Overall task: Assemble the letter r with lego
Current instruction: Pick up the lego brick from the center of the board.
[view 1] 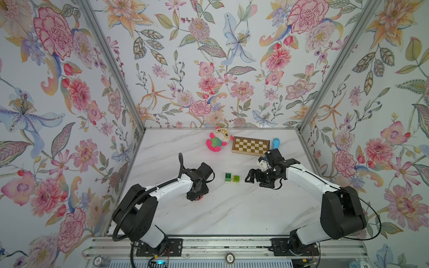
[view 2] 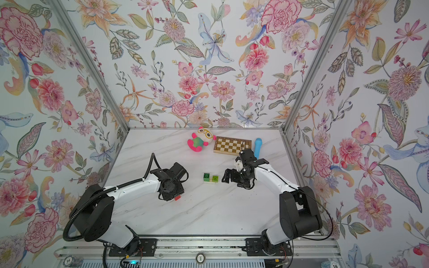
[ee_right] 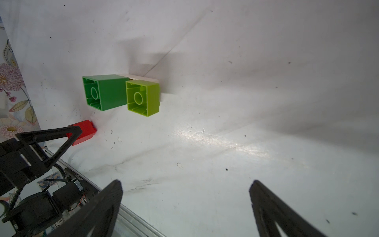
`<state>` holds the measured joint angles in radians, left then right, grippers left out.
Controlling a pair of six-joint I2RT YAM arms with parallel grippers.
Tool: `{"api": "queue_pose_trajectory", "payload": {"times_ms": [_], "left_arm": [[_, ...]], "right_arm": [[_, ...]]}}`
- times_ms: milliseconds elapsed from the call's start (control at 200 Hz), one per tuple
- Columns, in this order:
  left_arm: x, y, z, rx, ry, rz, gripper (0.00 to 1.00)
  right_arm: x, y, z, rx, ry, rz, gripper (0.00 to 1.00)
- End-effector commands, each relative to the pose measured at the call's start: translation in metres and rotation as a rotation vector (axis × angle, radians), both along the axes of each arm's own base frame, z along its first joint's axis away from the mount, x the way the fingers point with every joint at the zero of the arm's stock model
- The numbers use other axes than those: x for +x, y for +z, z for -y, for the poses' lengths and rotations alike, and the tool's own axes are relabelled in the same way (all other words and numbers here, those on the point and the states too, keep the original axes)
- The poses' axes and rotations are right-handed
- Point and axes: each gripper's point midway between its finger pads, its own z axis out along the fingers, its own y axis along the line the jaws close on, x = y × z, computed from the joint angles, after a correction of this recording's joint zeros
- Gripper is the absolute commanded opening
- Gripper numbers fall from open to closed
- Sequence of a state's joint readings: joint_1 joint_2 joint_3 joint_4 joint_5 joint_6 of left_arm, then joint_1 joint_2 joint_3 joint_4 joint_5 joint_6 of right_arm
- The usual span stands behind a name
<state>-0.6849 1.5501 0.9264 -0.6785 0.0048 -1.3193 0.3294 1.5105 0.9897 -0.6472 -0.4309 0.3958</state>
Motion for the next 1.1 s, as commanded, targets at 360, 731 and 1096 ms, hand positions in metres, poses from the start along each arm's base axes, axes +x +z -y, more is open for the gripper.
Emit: {"api": "queue_pose_trajectory", "payload": {"times_ms": [360, 731, 1096], "left_arm": [[-0.007, -0.009, -0.007, 0.029, 0.027, -0.012, 0.48], [-0.003, -0.013, -0.005, 0.059, -0.011, -0.036, 0.3], [0.029, 0.031, 0.013, 0.115, -0.189, -0.015, 0.27]], "right_arm": [[-0.005, 0.001, -0.001, 0.001, 0.044, -0.013, 0.99], [-0.01, -0.004, 0.004, -0.007, 0.037, -0.022, 0.99], [-0.007, -0.007, 0.005, -0.012, 0.019, -0.025, 0.99]]}}
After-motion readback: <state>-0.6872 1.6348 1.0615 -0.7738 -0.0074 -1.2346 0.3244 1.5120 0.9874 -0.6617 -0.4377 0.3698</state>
